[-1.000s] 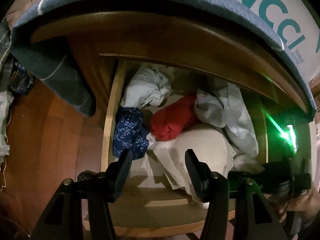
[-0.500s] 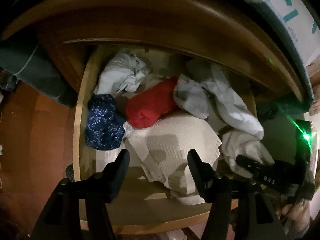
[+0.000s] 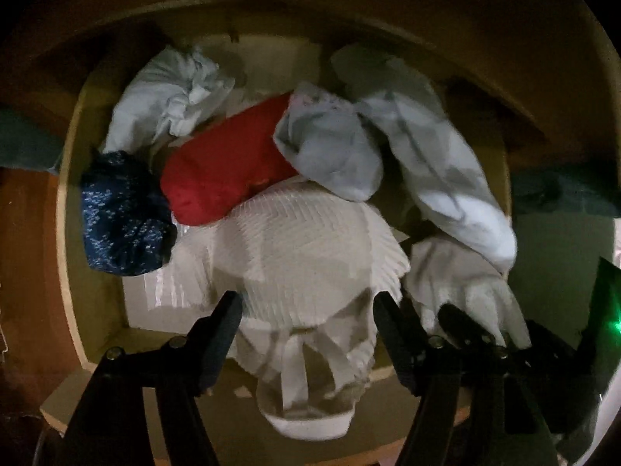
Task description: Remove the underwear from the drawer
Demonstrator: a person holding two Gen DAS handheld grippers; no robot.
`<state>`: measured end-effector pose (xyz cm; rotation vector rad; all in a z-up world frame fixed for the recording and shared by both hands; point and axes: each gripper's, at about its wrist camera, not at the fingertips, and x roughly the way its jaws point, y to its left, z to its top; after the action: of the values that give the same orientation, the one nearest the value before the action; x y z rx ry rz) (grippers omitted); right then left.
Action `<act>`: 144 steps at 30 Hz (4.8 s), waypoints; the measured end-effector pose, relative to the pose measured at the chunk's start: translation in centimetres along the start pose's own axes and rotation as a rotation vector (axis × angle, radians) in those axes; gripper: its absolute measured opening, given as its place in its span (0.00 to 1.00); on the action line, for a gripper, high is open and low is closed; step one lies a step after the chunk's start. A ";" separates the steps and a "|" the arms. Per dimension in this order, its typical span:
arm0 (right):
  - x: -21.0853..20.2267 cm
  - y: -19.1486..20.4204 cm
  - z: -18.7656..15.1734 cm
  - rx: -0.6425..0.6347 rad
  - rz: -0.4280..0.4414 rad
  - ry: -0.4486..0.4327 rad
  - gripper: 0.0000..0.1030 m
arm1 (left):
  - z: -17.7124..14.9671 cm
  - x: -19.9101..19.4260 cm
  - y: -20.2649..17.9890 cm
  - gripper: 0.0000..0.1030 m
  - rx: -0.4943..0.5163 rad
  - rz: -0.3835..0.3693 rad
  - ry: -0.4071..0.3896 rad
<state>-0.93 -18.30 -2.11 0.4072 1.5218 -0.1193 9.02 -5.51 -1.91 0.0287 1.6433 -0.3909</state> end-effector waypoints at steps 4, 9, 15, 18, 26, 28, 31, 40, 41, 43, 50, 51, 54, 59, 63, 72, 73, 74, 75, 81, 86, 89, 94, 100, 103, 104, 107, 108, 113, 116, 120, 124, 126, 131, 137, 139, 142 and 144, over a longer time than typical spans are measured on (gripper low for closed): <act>0.0 0.0 0.3 0.008 0.014 0.005 0.29 | 0.8 1.3 -0.3 0.73 -0.015 0.045 0.043; 0.1 -0.2 0.7 0.003 0.014 0.007 0.30 | 1.3 1.9 -0.2 0.55 -0.041 0.051 0.056; 0.1 -0.1 0.7 -0.001 0.020 0.009 0.30 | 0.6 1.0 0.2 0.24 -0.019 0.053 0.025; 0.4 0.1 0.8 -0.006 0.021 0.013 0.30 | -0.6 0.0 0.6 0.22 -0.011 0.037 0.009; 0.4 0.9 1.0 -0.014 0.070 0.006 0.29 | -2.4 -4.0 1.6 0.22 -0.001 -0.014 -0.041; 0.2 0.8 1.1 -0.010 0.090 -0.007 0.29 | -2.1 -5.0 2.2 0.22 -0.007 -0.034 -0.047; -0.4 0.7 1.3 -0.005 0.096 -0.035 0.29 | -2.8 -7.4 2.4 0.22 0.000 -0.036 -0.078; -1.7 -0.2 1.3 -0.001 0.194 -0.083 0.29 | -4.3 -11.5 2.0 0.22 0.019 -0.039 -0.167; -1.8 -0.4 1.3 0.002 0.213 -0.083 0.29 | -4.6 -12.0 2.0 0.22 0.021 -0.041 -0.172; -1.8 -0.5 1.2 -0.002 0.257 -0.074 0.30 | -4.6 -12.3 1.6 0.22 0.029 -0.044 -0.180; -3.2 0.2 1.1 -0.039 0.356 -0.095 0.30 | -5.6 -14.9 1.3 0.22 0.065 -0.035 -0.215; -3.3 0.3 1.0 -0.046 0.363 -0.096 0.30 | -5.8 -15.2 1.3 0.22 0.067 -0.035 -0.220; -3.5 0.2 0.9 -0.058 0.390 -0.101 0.30 | -6.5 -16.4 0.7 0.22 0.088 -0.028 -0.237; -4.4 0.9 0.6 -0.084 0.410 -0.142 0.30 | -7.9 -18.9 -0.1 0.22 0.113 -0.031 -0.273; -3.9 1.4 0.5 -0.109 0.273 -0.147 0.30 | -8.6 -20.9 -0.6 0.22 0.142 -0.032 -0.306; -2.7 1.3 0.5 -0.116 0.090 -0.130 0.30 | -9.9 -28.9 -2.0 0.22 0.193 -0.050 -0.456; -2.6 1.5 0.7 -0.117 0.082 -0.130 0.29 | -9.7 -30.4 -2.1 0.22 0.194 -0.044 -0.487; -2.5 1.6 0.6 -0.116 0.076 -0.130 0.29 | -9.6 -31.4 -2.1 0.22 0.191 -0.039 -0.507; -2.6 1.4 0.6 -0.116 0.074 -0.130 0.29 | -9.3 -32.4 -2.1 0.22 0.192 -0.031 -0.528; -3.0 1.8 0.4 -0.113 0.091 -0.167 0.29 | -6.5 -37.4 -2.3 0.22 0.164 0.050 -0.657; -3.1 2.2 0.3 -0.132 0.097 -0.165 0.29 | -2.0 -38.7 -2.7 0.22 0.144 0.097 -0.687; -3.3 2.2 0.3 -0.136 0.103 -0.167 0.29 | 0.6 -39.0 -3.3 0.22 0.152 0.131 -0.714; -3.5 2.0 0.3 -0.126 0.121 -0.168 0.29 | 4.5 -37.6 -4.7 0.23 0.198 0.218 -0.744; -3.5 1.9 0.4 -0.119 0.142 -0.163 0.30 | 8.0 -33.7 -4.8 0.23 0.194 0.270 -0.661; -3.4 2.1 0.4 -0.122 0.143 -0.158 0.30 | 9.4 -31.4 -4.5 0.23 0.187 0.288 -0.629; -3.4 2.1 0.4 -0.122 0.144 -0.157 0.30 | 9.8 -30.6 -4.5 0.23 0.180 0.288 -0.622; -3.2 2.2 0.4 -0.125 0.145 -0.152 0.30 | 10.7 -29.3 -4.7 0.23 0.182 0.304 -0.614; -3.2 2.2 0.5 -0.124 0.149 -0.150 0.30 | 10.9 -28.9 -5.0 0.23 0.188 0.308 -0.610; -3.2 2.5 0.5 -0.131 0.158 -0.147 0.30 | 12.0 -27.2 -5.4 0.24 0.197 0.289 -0.551; -3.2 2.5 0.5 -0.132 0.159 -0.147 0.30 | 12.4 -26.2 -5.3 0.25 0.183 0.283 -0.529; -3.2 2.6 0.4 -0.128 0.165 -0.148 0.30 | 12.5 -25.7 -5.0 0.31 0.169 0.283 -0.518; -3.2 2.6 0.4 -0.129 0.164 -0.148 0.30 | 12.3 -26.0 -5.0 0.42 0.157 0.299 -0.528; -3.2 2.6 0.4 -0.131 0.163 -0.150 0.30 | 12.1 -26.2 -5.1 0.43 0.159 0.283 -0.531; -3.2 2.6 0.4 -0.132 0.163 -0.150 0.30 | 11.2 -27.4 -5.3 0.43 0.178 0.284 -0.563; -3.7 2.9 0.3 -0.148 0.191 -0.169 0.30 | 8.5 -29.3 -4.4 0.43 0.151 0.230 -0.627; -3.8 2.9 0.2 -0.152 0.203 -0.174 0.30 | 7.0 -29.9 -3.9 0.43 0.153 0.223 -0.650; -4.3 2.8 0.2 -0.157 0.220 -0.191 0.30 | 4.6 -30.3 -3.0 0.44 0.156 0.221 -0.672; -4.7 2.8 0.1 -0.166 0.223 -0.208 0.30 | 2.2 -30.3 -1.8 0.47 0.150 0.201 -0.699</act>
<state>-0.20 -16.53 3.04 0.4155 1.2624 0.1351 14.26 -1.41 27.84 0.1521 0.9098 -0.3200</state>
